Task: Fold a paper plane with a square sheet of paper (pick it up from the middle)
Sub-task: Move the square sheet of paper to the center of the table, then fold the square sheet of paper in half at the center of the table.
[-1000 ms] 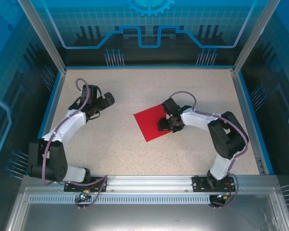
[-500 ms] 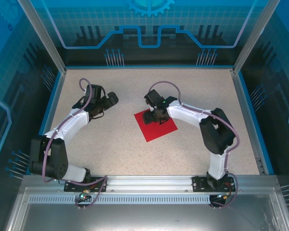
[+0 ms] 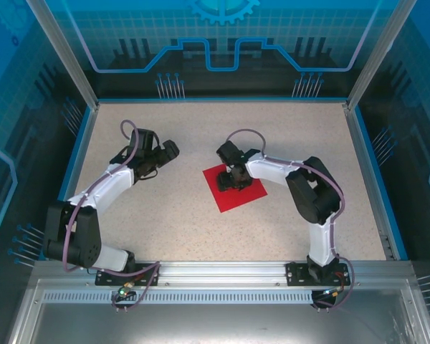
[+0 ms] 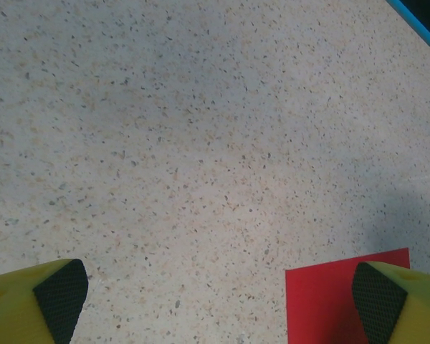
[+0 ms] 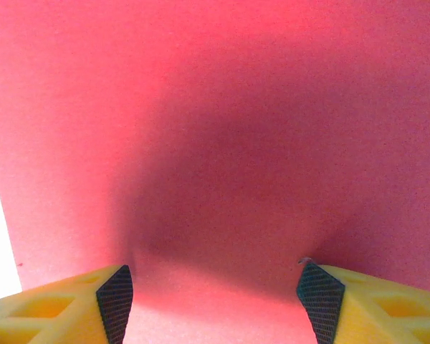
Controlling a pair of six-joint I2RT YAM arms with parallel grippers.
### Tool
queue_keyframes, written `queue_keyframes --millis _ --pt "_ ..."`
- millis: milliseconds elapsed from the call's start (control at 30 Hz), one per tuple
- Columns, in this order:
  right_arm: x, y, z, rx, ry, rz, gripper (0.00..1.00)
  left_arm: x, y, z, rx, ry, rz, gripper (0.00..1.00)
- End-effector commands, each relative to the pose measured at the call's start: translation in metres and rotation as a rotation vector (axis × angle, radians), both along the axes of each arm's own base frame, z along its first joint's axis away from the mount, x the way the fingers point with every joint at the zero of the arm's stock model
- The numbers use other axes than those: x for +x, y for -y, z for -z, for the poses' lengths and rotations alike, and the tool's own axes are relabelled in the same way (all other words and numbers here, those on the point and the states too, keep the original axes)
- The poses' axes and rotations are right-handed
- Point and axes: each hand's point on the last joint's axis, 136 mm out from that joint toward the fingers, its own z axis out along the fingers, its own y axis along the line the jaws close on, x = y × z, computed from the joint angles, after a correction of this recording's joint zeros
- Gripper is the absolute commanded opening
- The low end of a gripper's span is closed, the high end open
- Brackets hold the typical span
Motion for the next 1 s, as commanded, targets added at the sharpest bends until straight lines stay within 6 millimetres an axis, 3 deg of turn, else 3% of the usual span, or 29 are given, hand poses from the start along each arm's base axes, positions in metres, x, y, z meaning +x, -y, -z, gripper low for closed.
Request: queue_keyframes --millis 0,67,167,300,467,700,967 --pt "-0.035 0.048 0.025 -0.107 -0.139 0.132 0.69 -0.002 0.014 0.01 -0.058 -0.022 0.013 0.99" --pt "-0.034 0.046 0.018 -0.076 -0.145 0.16 0.68 -0.003 0.02 0.015 -0.074 -0.033 0.02 0.99" --pt "-0.019 0.039 -0.013 -0.046 -0.077 0.158 0.69 -0.003 0.03 0.021 -0.1 -0.044 0.027 0.99" --pt "-0.002 0.047 -0.046 -0.078 0.005 0.113 0.81 -0.008 0.044 0.027 -0.148 -0.059 0.035 0.99" --pt "-0.003 0.04 -0.029 -0.135 -0.042 -0.106 0.99 -0.017 0.047 0.039 -0.146 -0.083 0.032 0.99" --pt "0.002 0.038 -0.019 -0.167 -0.062 -0.14 0.99 -0.023 0.043 0.045 -0.129 -0.09 0.023 0.99" --pt "-0.008 0.044 0.0 -0.204 -0.134 -0.15 0.99 -0.021 0.043 0.047 -0.126 -0.093 0.023 0.99"
